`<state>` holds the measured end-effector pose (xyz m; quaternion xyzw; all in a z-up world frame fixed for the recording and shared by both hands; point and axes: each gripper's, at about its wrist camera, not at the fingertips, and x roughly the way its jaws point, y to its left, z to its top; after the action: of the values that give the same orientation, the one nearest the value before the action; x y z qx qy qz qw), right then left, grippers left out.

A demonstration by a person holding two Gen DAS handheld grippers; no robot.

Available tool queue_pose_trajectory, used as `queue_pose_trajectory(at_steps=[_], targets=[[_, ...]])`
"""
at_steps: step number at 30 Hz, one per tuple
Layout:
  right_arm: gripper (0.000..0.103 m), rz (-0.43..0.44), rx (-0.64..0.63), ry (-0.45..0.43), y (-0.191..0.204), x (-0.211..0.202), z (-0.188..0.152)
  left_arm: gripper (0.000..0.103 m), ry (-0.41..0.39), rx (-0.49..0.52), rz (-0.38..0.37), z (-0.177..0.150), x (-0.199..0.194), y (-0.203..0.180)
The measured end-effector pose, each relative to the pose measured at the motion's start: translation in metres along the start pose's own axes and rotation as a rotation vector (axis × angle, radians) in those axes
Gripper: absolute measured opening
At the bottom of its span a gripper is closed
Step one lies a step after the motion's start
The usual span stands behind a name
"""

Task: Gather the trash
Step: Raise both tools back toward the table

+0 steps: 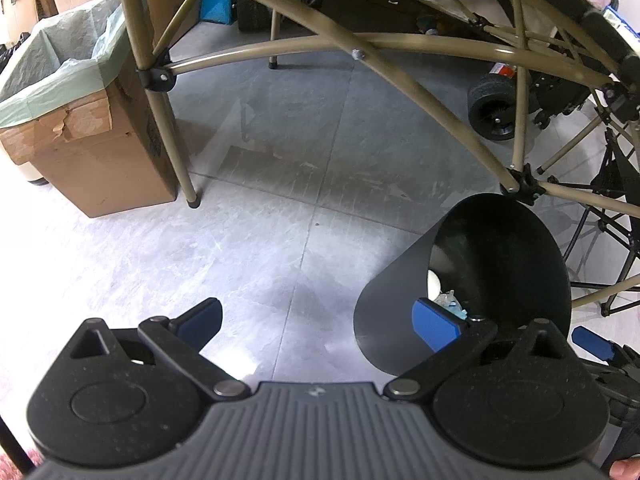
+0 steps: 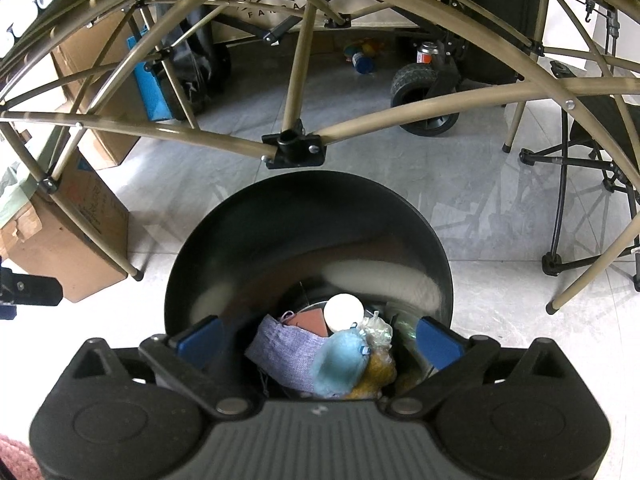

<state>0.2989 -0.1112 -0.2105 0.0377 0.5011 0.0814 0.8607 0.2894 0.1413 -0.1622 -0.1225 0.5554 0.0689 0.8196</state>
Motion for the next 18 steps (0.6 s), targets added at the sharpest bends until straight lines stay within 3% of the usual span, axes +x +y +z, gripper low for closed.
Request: queue_pose_trajectory(at_steps=[18], targets=[[0.103, -0.001, 0.023, -0.080, -0.006, -0.038, 0.002, 0.103, -0.086, 0.037, -0.053, 0.000, -0.034, -0.018]])
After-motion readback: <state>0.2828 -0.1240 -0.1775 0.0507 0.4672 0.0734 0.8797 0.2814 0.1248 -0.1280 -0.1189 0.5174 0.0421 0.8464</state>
